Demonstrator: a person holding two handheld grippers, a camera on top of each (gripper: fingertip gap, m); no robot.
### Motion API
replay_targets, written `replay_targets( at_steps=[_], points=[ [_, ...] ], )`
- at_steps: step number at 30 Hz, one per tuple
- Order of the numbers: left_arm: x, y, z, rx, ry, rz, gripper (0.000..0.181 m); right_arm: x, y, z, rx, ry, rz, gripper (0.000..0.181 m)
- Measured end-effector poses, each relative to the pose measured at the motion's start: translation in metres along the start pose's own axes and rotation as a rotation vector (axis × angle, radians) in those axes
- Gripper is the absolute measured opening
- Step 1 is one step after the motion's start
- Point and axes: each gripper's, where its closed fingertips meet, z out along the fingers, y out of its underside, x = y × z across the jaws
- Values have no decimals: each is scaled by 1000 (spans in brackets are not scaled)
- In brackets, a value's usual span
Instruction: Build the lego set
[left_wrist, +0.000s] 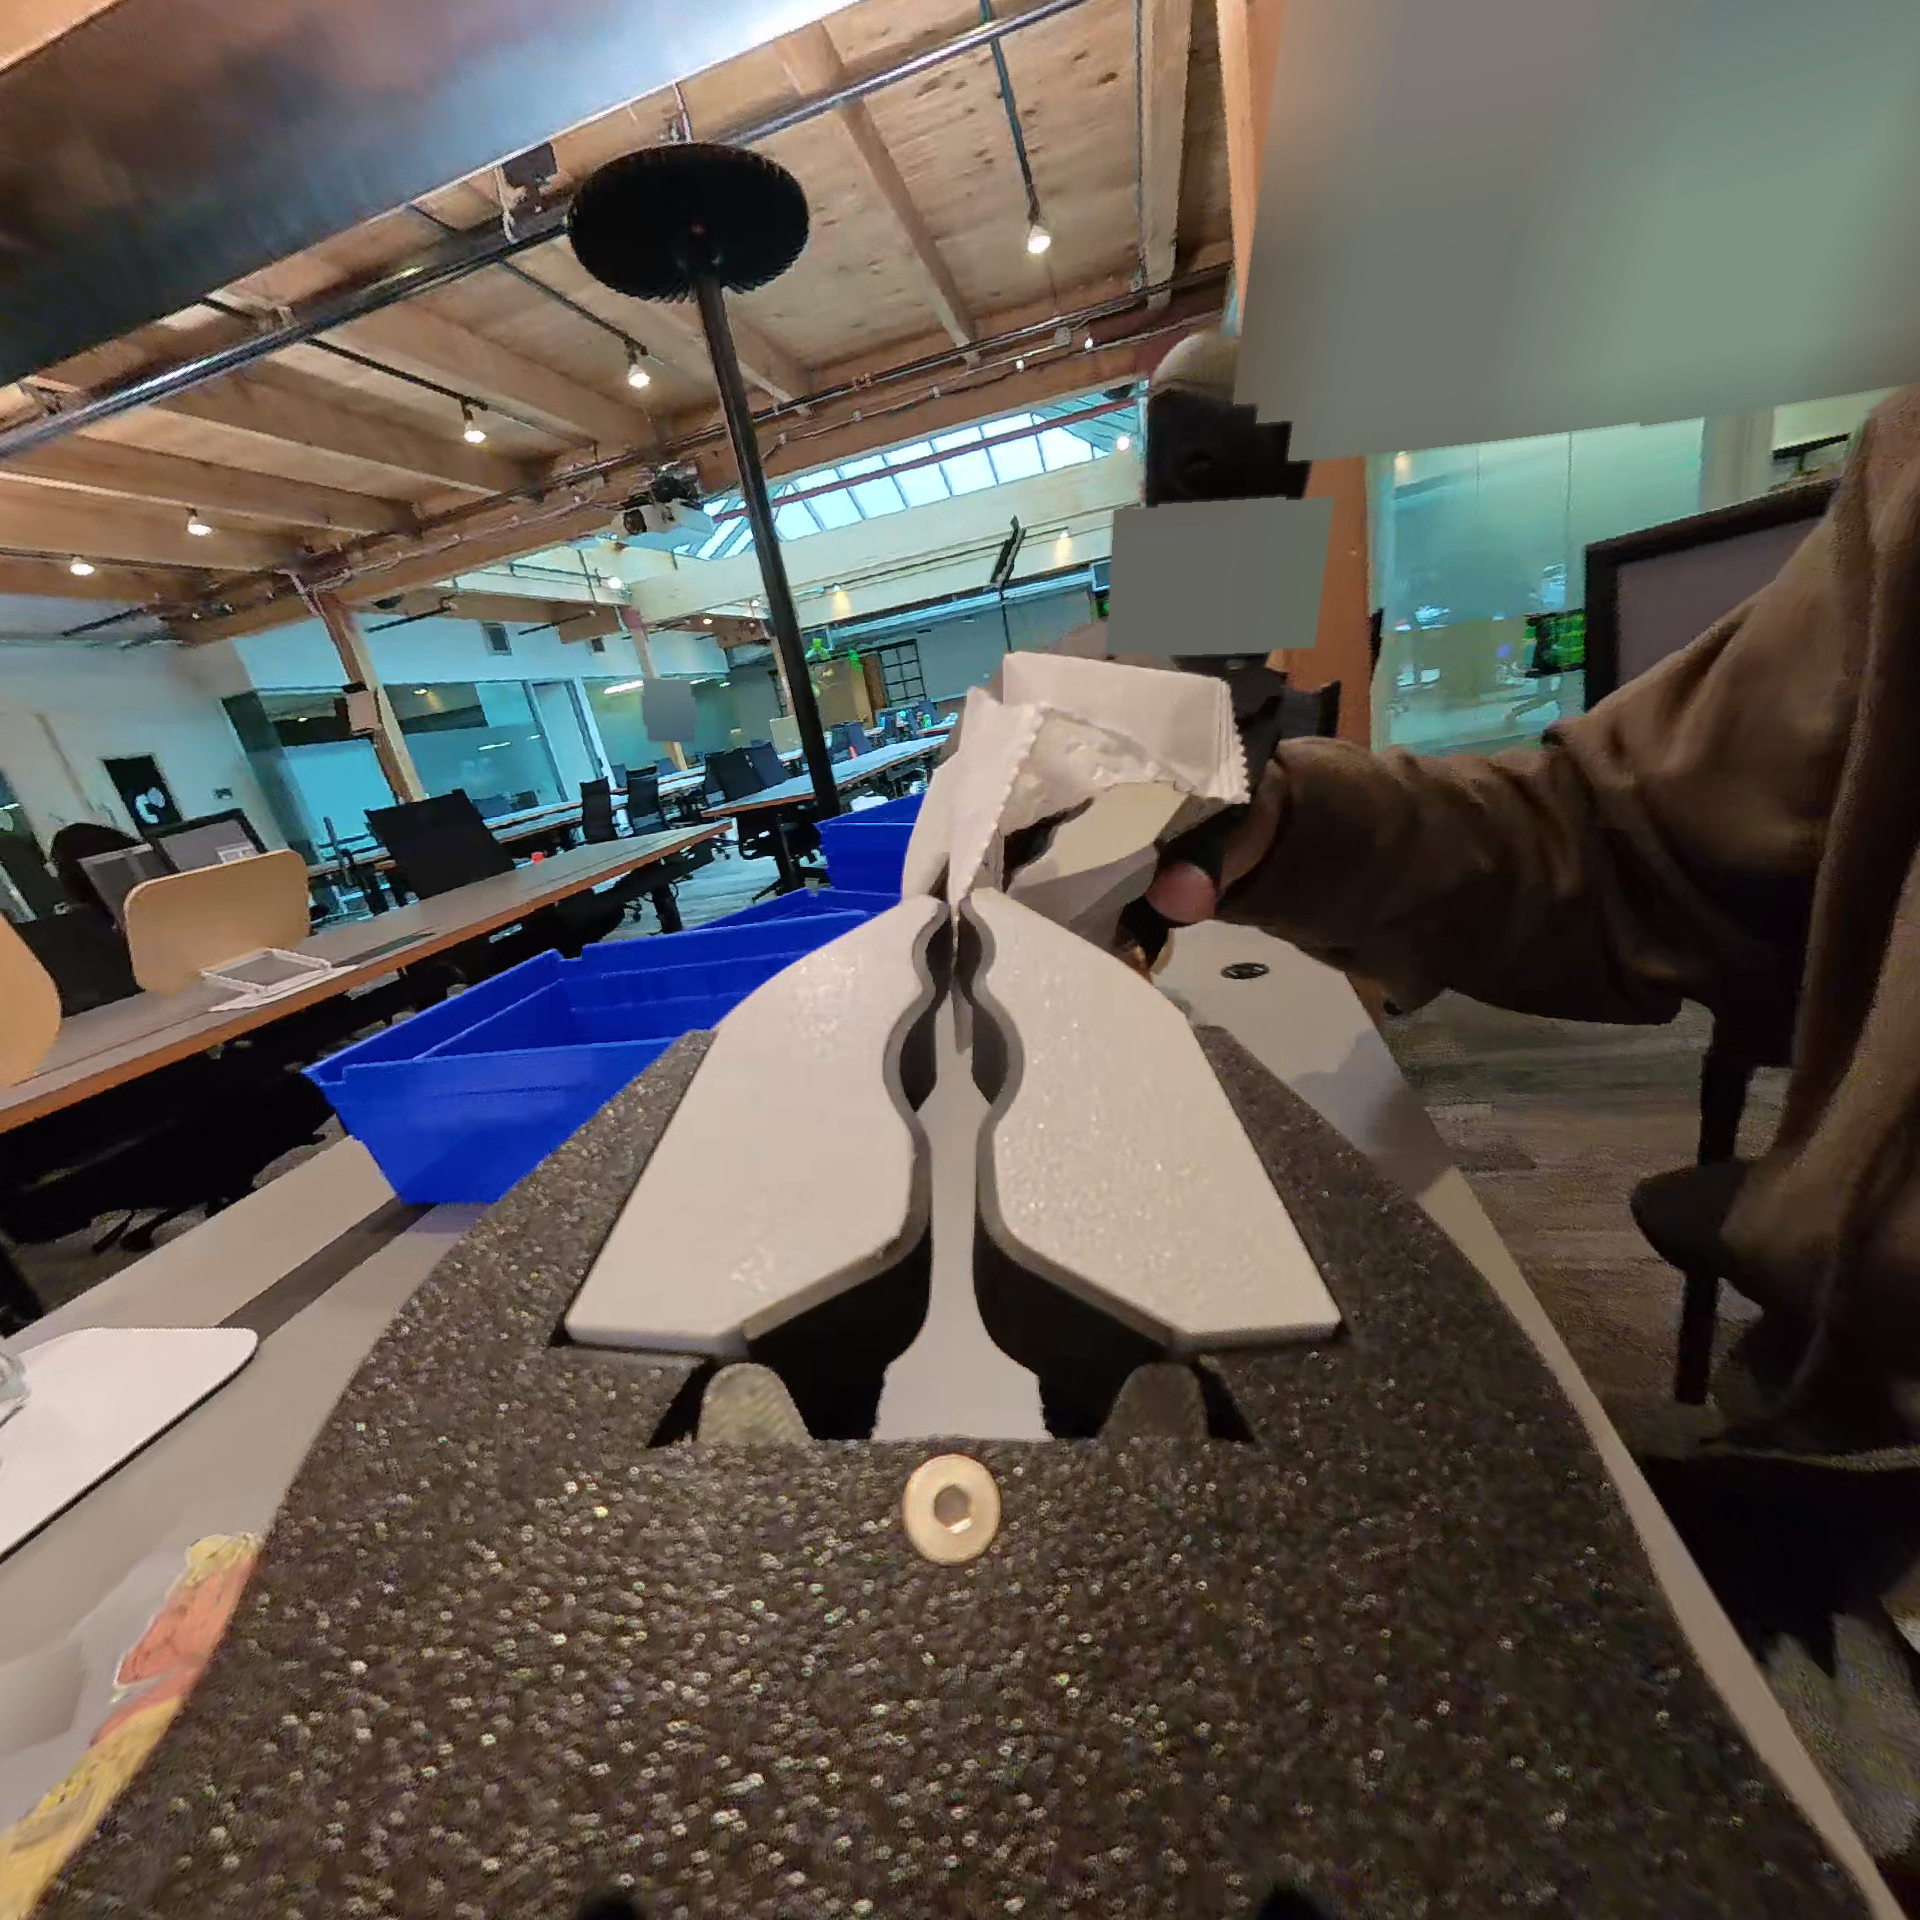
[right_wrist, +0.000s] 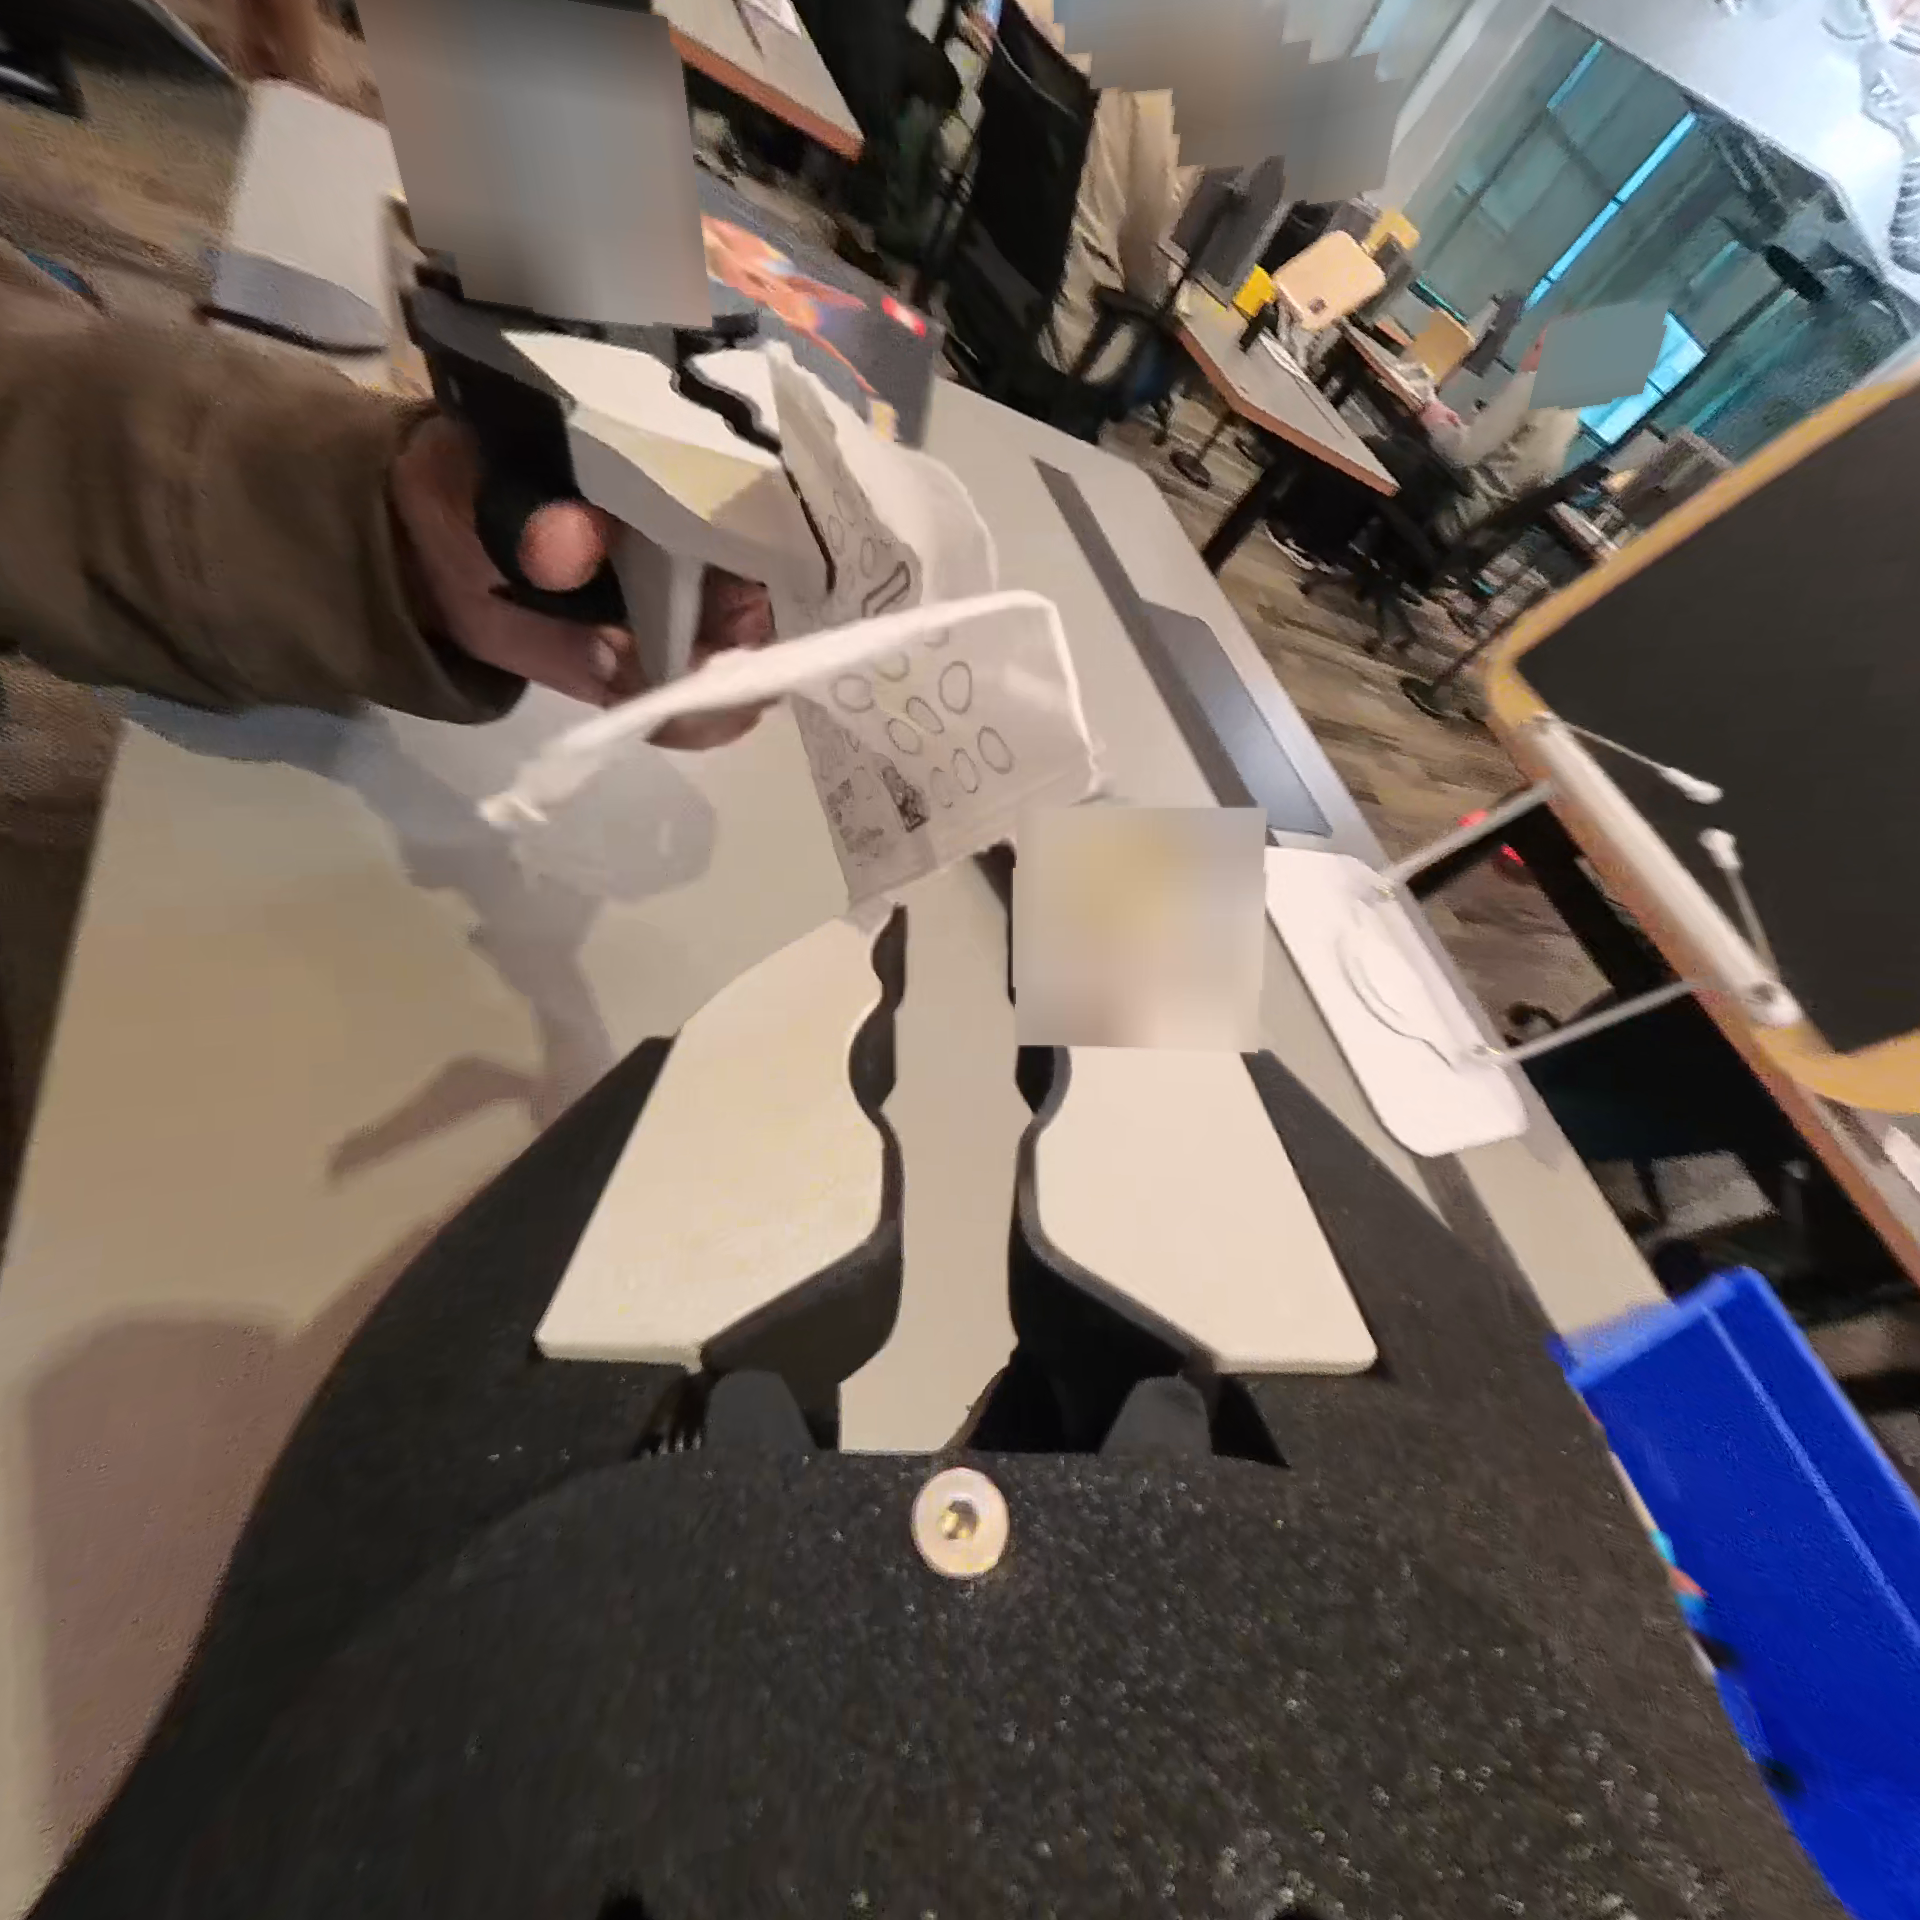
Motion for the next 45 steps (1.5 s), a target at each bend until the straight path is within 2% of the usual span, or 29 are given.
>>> replay_targets(
  at_steps=[4, 10, 22, 27, 32, 34, 37, 40, 45],
  points=[
    [8, 10, -20, -22, 19, -25, 1, -25, -5, 13, 80, -44, 41, 0],
    [12, 27, -29, -76, 32, -24, 1, -45, 0, 26, 122, -71, 106, 0],
    [-3, 28, -43, -39, -74, 9, 0, -56, 12, 38, 172, -124, 216, 21],
    [1, 32, -48, -48, -51, -10, 1, -52, 13, 48, 201, -129, 240, 23],
    [3, 35, -53, -45, -23, -51, 0, -56, 11, 55, 246, -162, 217, 1],
    [1, 37, -55, -52, -19, -70, 1, -58, 11, 57, 262, -175, 207, 1],
    [-1, 43, -57, -92, -27, -77, 3, -59, 15, 60, 256, -164, 196, 1],
    [-5, 47, -61, -163, -69, -53, 15, -56, 18, 60, 248, -149, 212, 0],
    [6, 30, -72, -282, -108, 61, 22, -46, 30, 61, 181, -84, 210, 0]
  ],
)
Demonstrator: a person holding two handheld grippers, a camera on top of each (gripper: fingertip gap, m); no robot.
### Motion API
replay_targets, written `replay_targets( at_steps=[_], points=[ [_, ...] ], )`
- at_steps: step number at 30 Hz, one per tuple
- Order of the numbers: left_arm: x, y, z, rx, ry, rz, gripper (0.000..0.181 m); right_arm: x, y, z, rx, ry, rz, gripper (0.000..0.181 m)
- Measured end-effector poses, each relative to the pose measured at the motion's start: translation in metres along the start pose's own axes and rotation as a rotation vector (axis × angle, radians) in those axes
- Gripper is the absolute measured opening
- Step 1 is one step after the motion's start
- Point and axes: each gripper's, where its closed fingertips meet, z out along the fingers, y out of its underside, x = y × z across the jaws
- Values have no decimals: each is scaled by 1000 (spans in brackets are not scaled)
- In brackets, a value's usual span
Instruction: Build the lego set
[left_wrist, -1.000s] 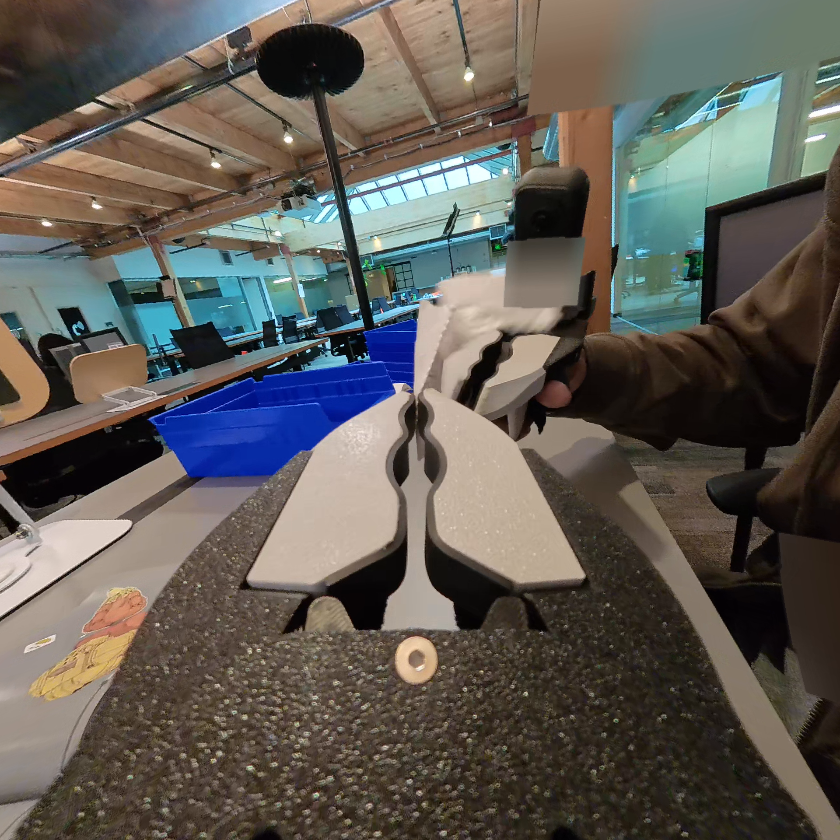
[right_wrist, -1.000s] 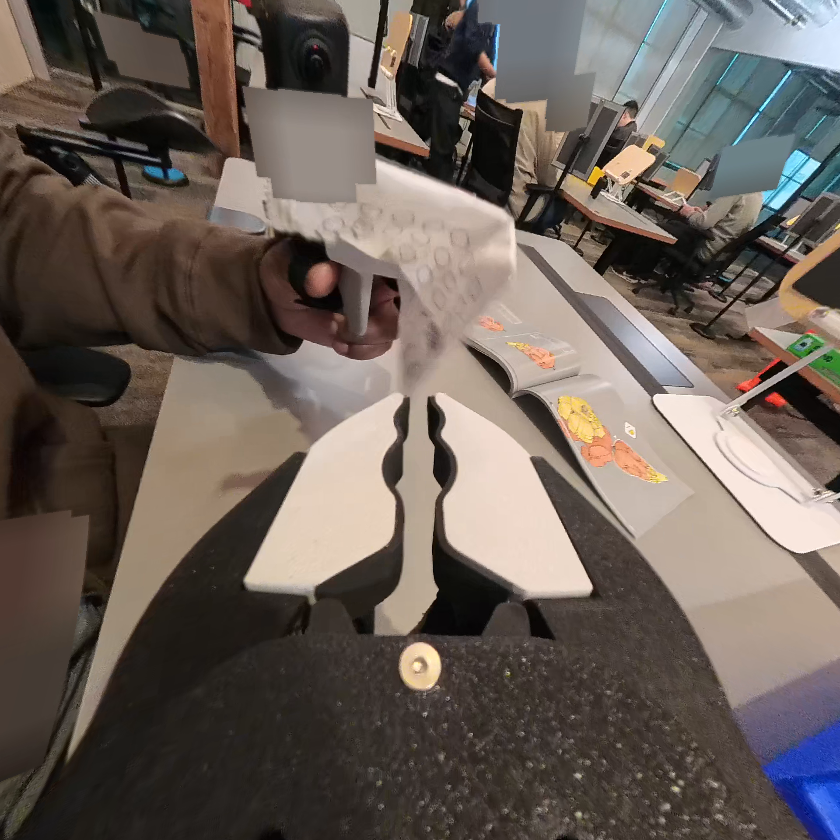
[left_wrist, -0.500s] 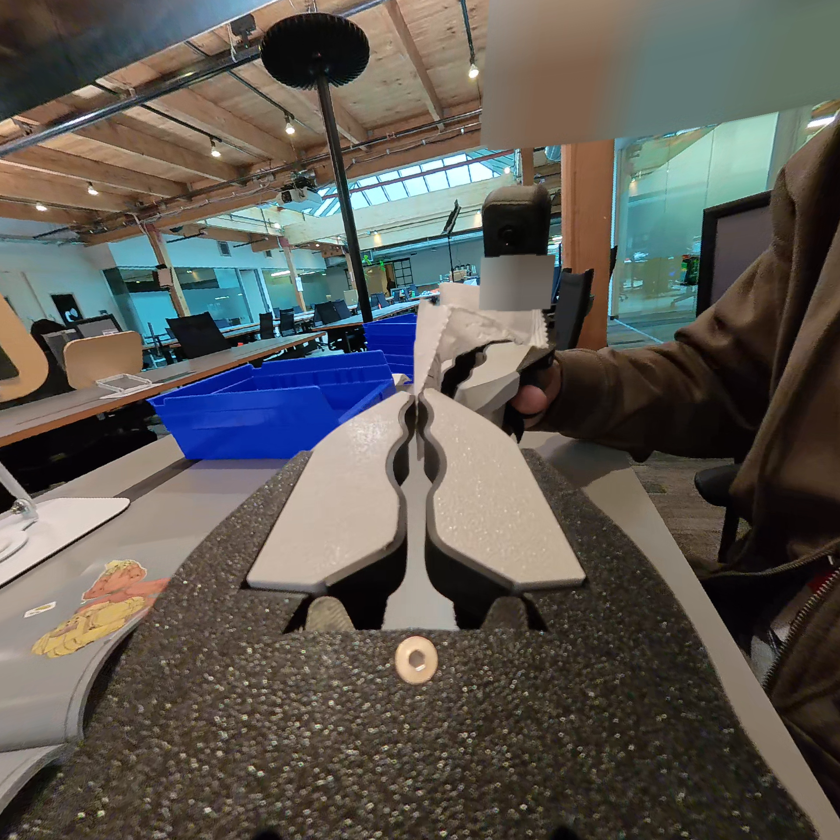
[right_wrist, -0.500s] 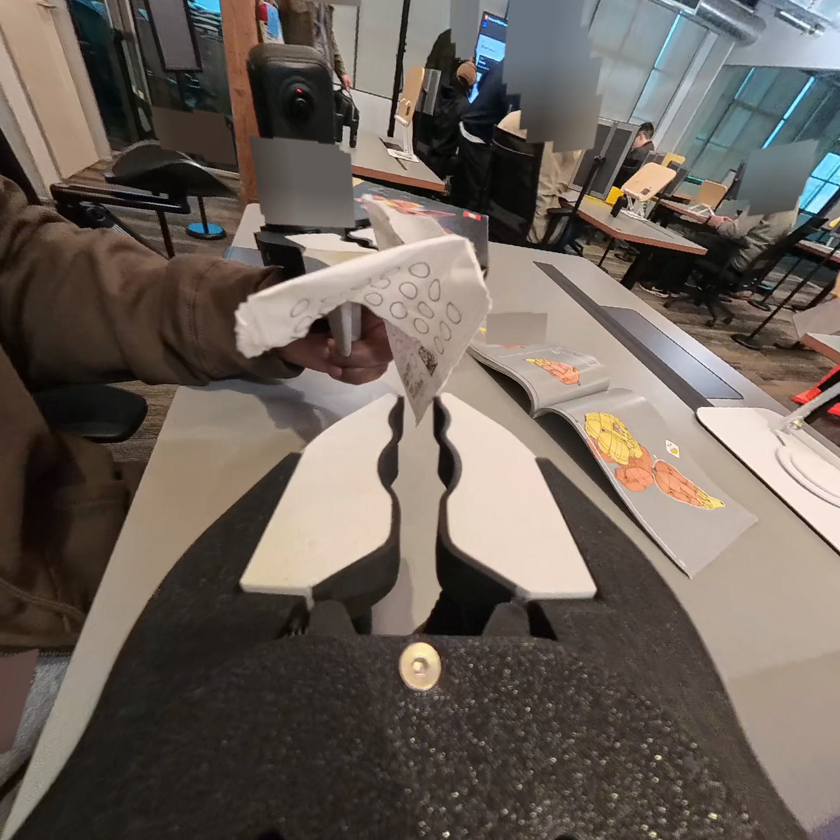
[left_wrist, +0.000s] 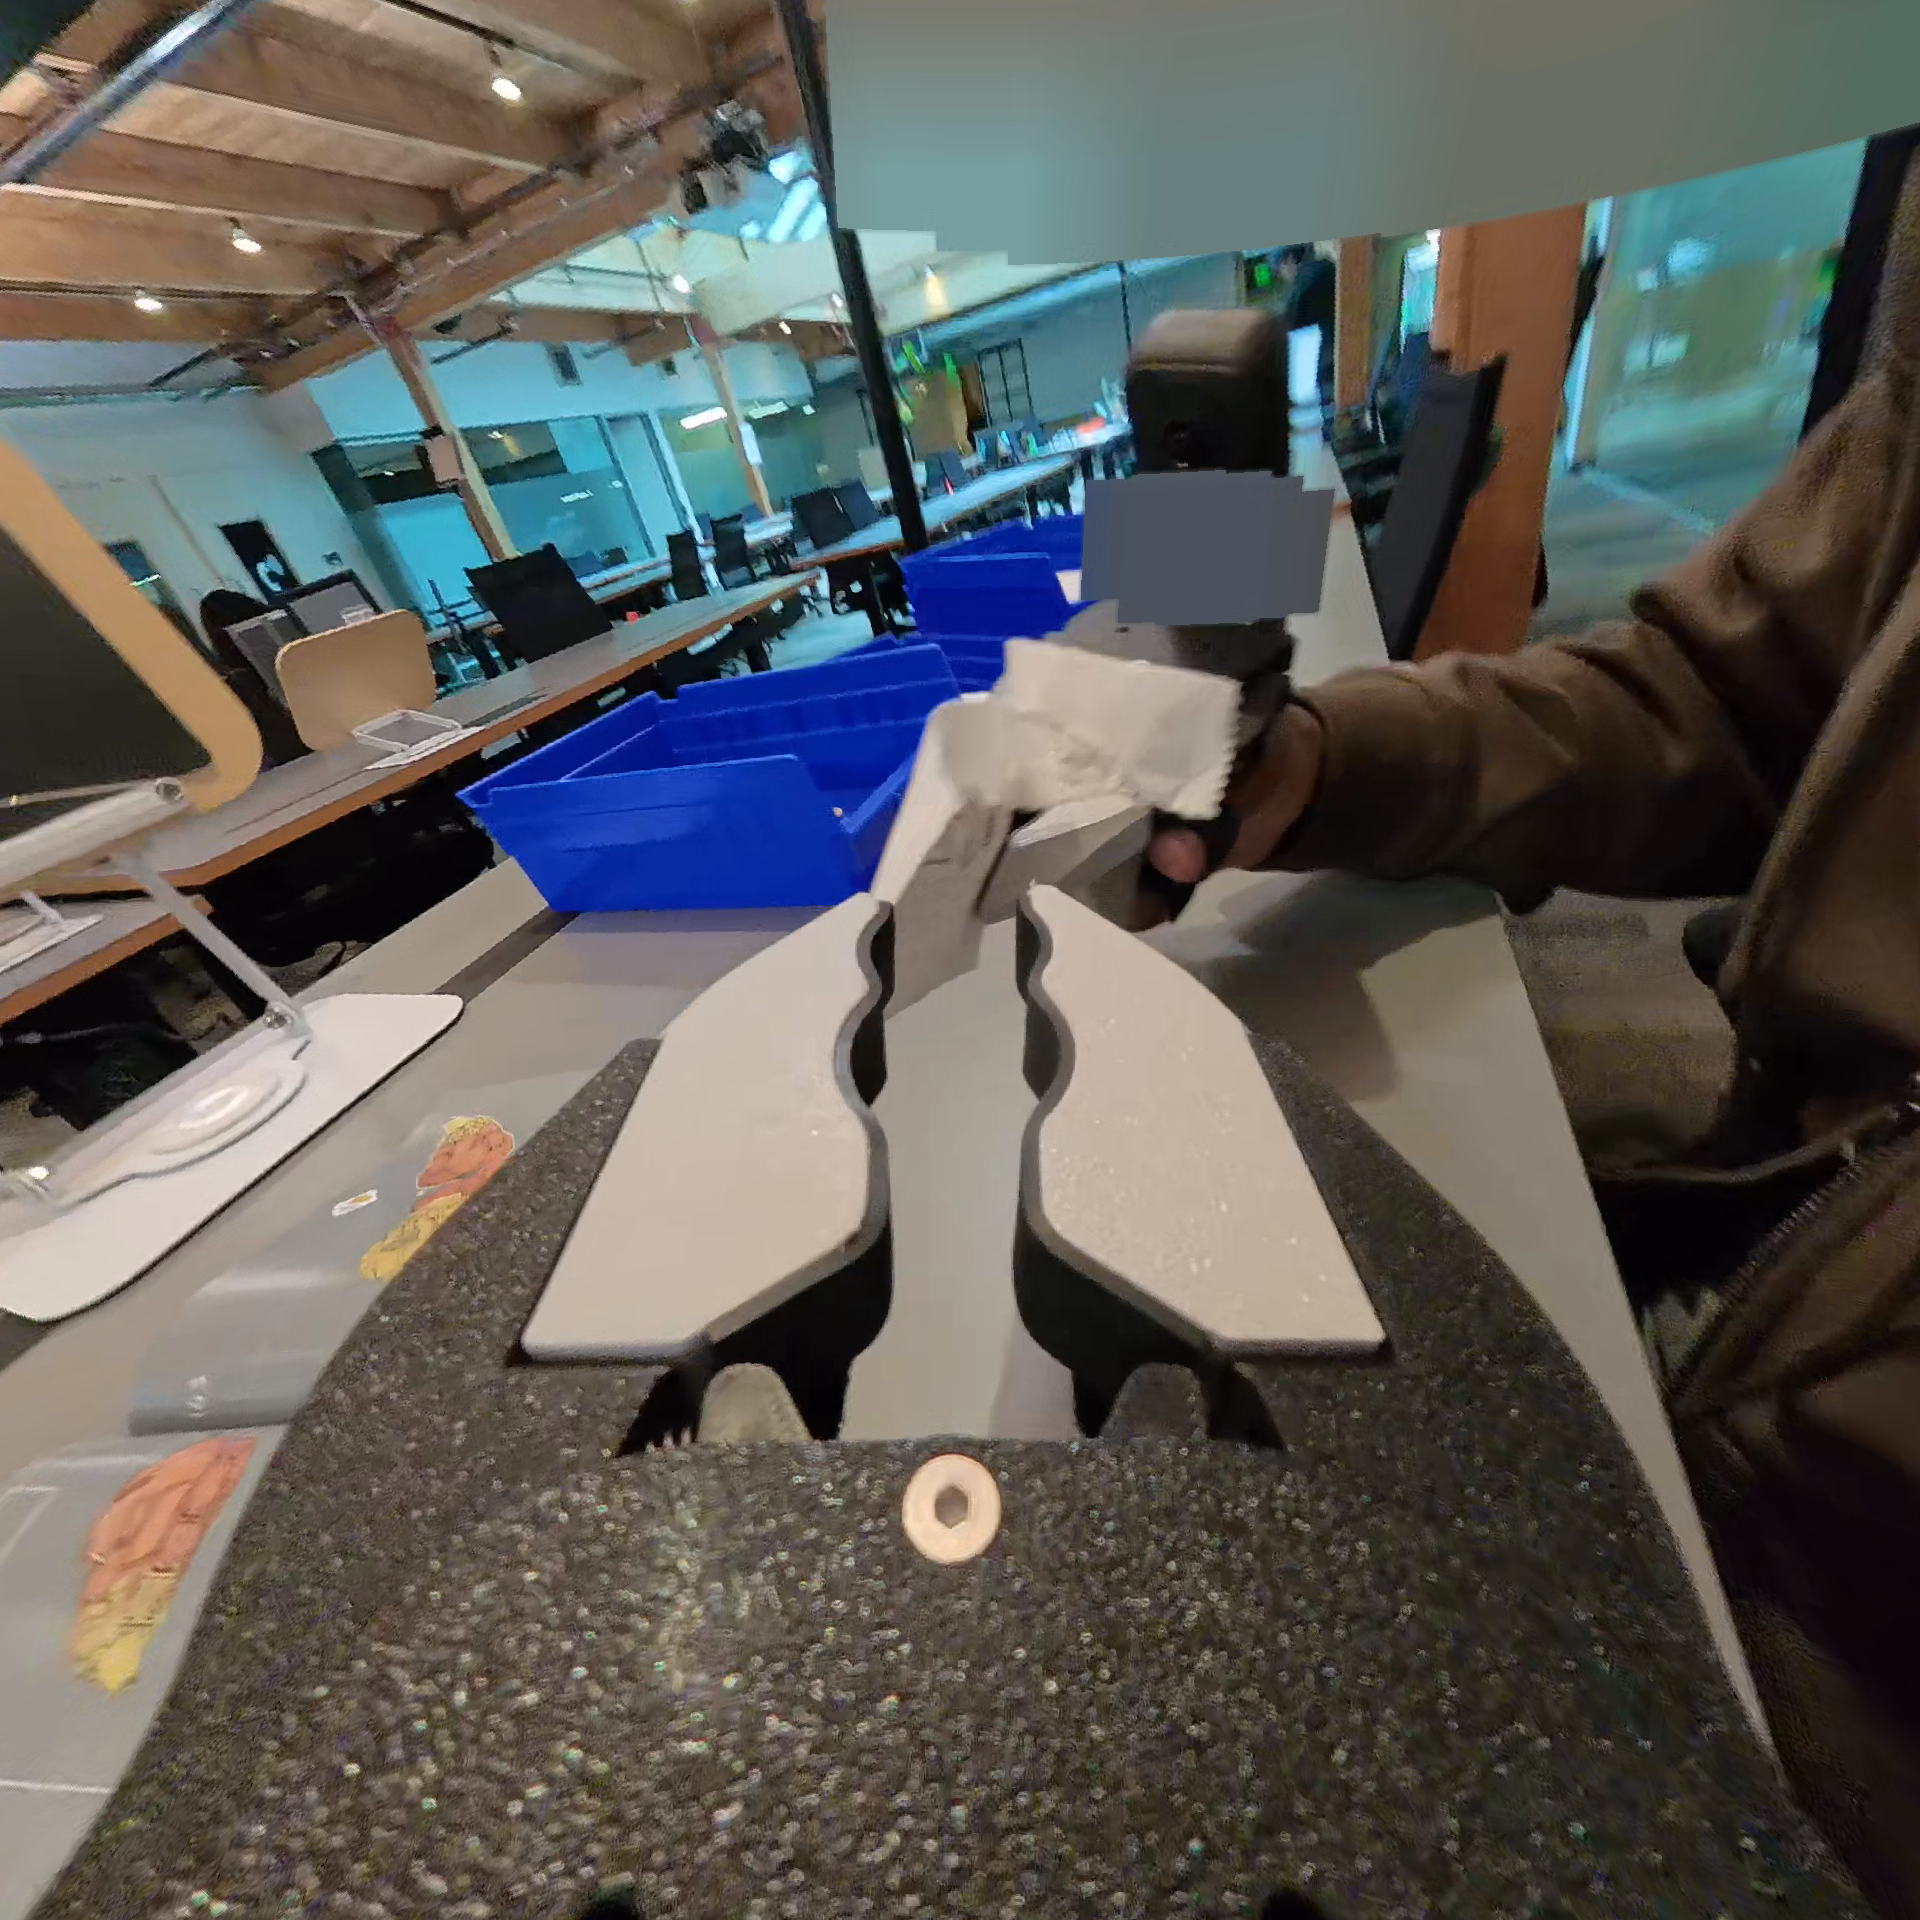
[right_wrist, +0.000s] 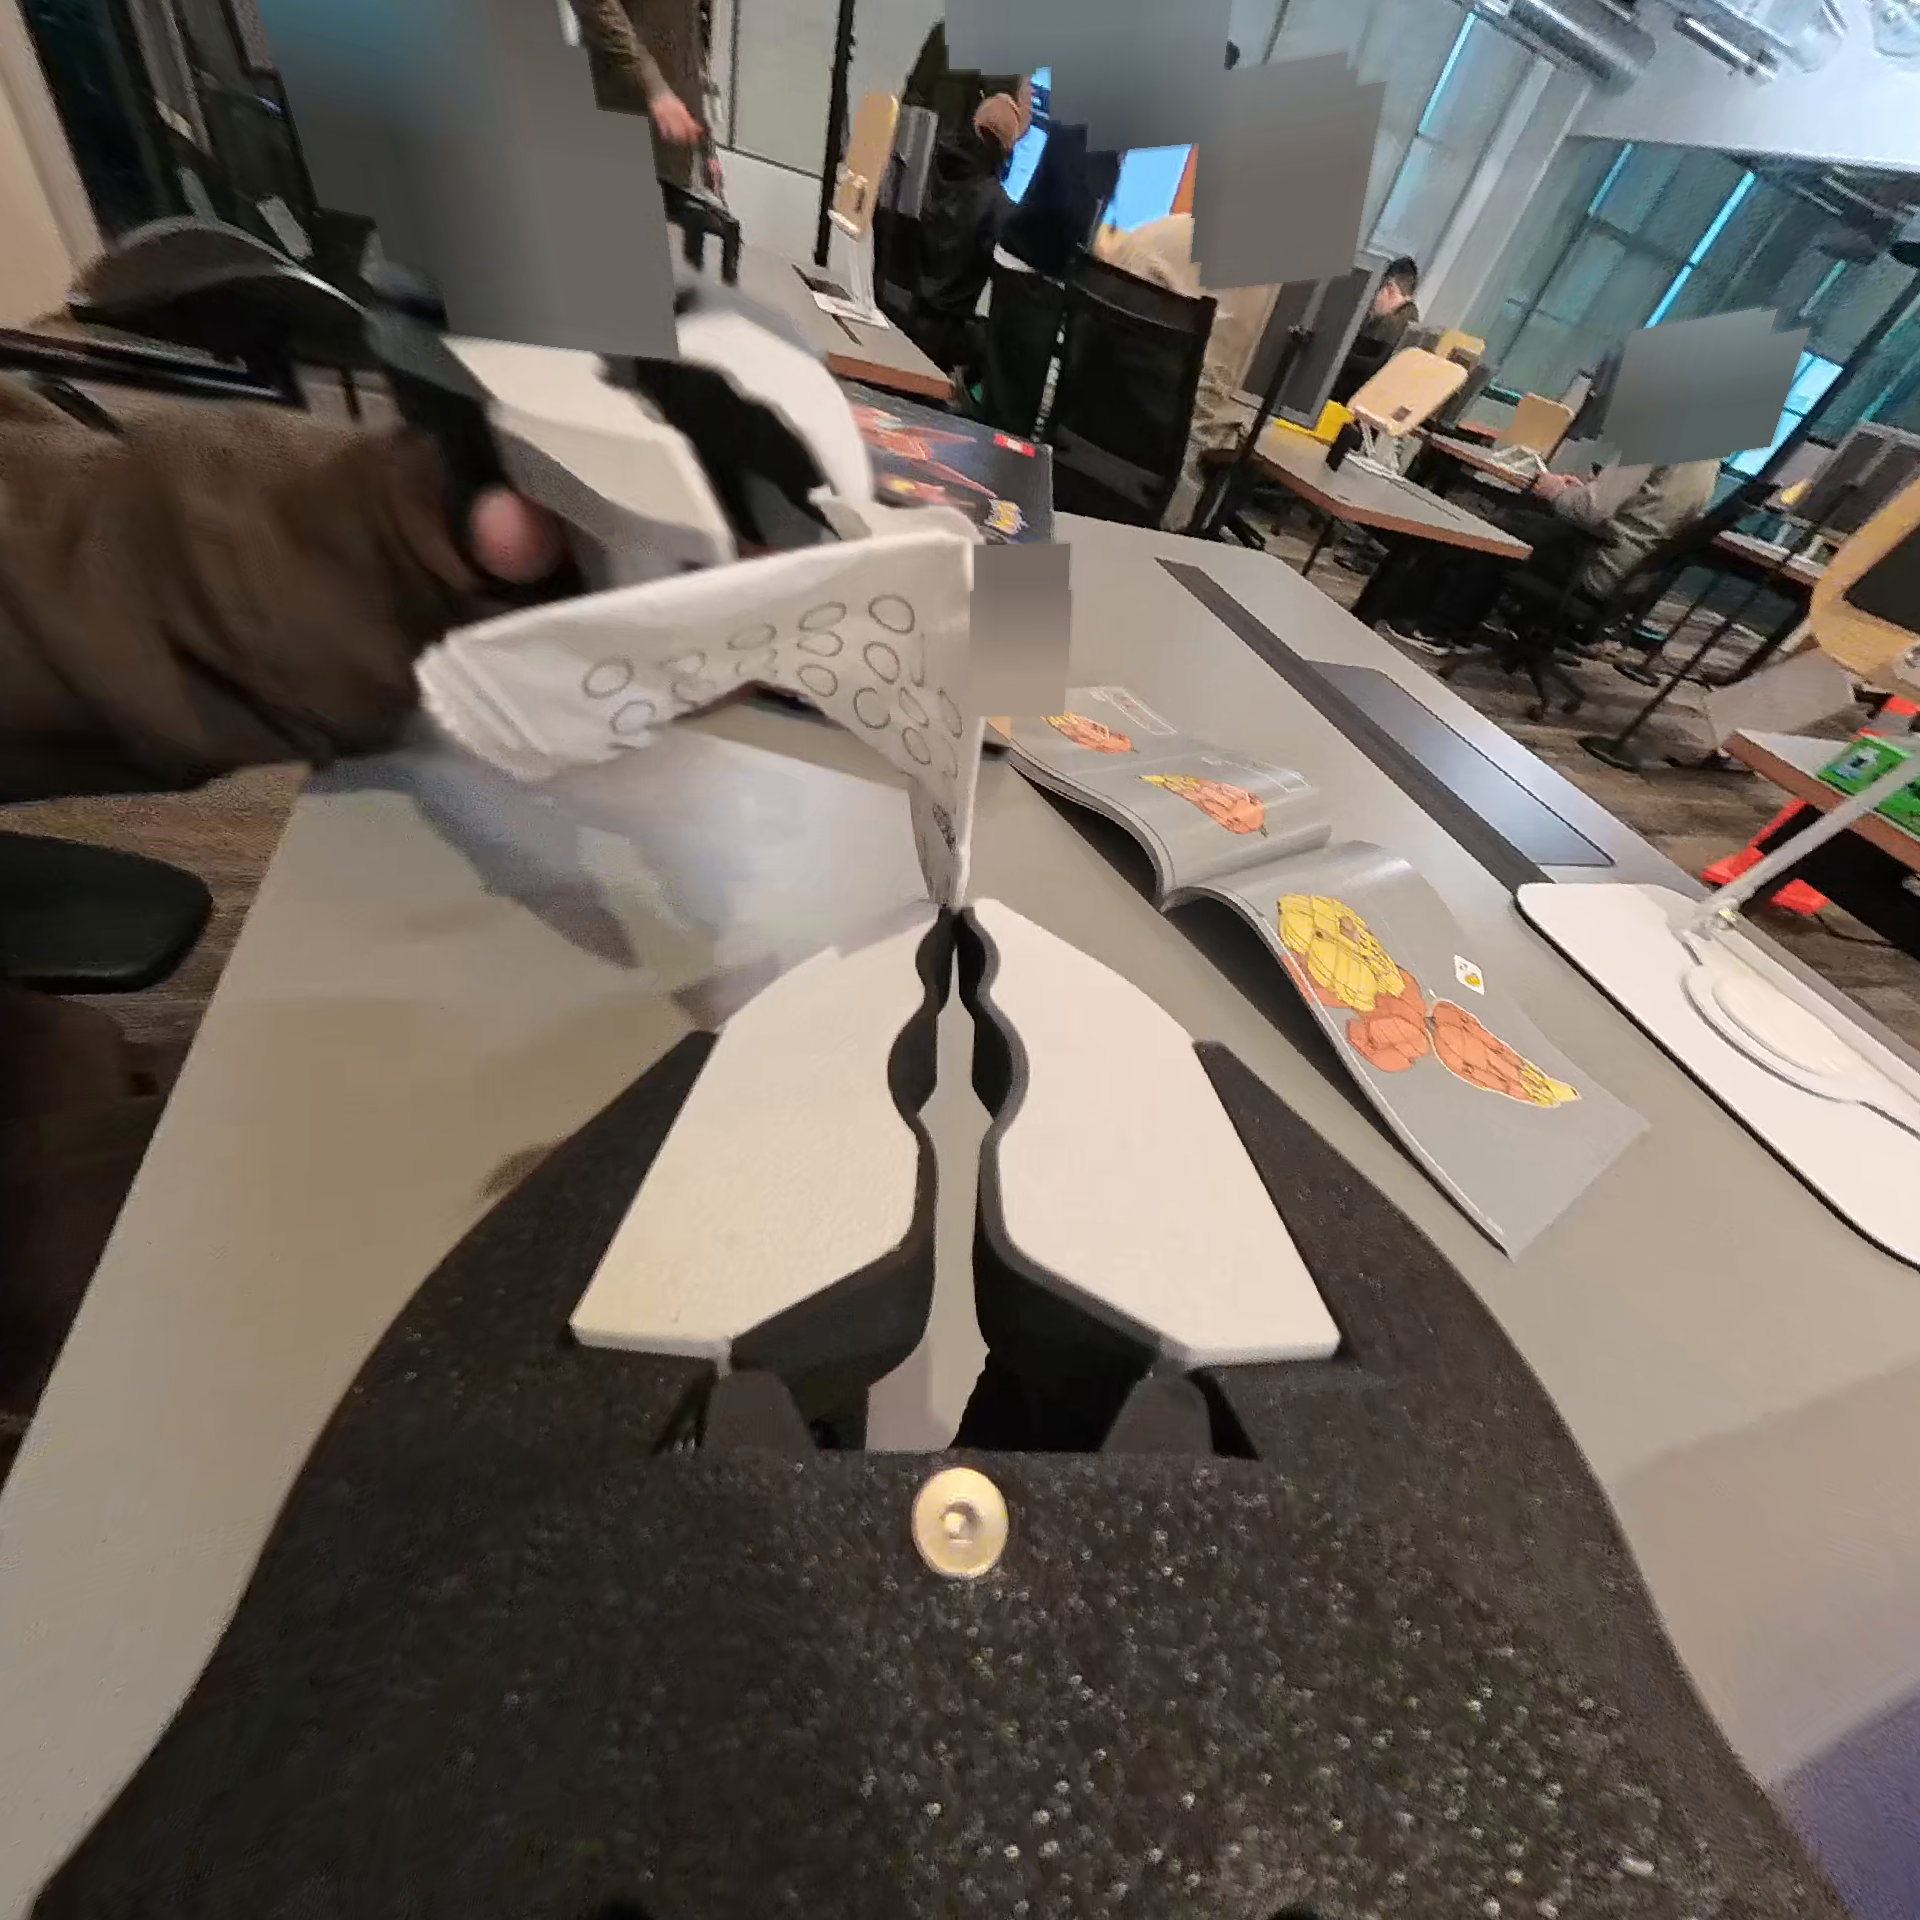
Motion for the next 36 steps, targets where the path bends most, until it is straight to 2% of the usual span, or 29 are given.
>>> replay_targets(
  at_steps=[2, 5, 8, 14, 27, 36],
  points=[
    [16, -7, 1, -82, 45, 68, 21, 1, 4, 1, -29, 18, -13, 0],
    [29, -2, 11, -261, 88, 183, 22, 1, 10, 5, -78, 31, -33, 0],
    [28, 6, 20, -404, 104, 262, 22, -3, 13, 9, -110, 31, -58, 0],
    [16, 23, 27, -589, 108, 349, 23, -10, 16, 11, -133, 18, -95, 0],
    [6, 27, 27, -704, 74, 617, 27, -19, 18, 13, -154, -8, -147, 0],
    [5, 44, 24, -823, 146, 677, 32, -21, 21, 14, -159, -9, -185, 0]
  ],
)
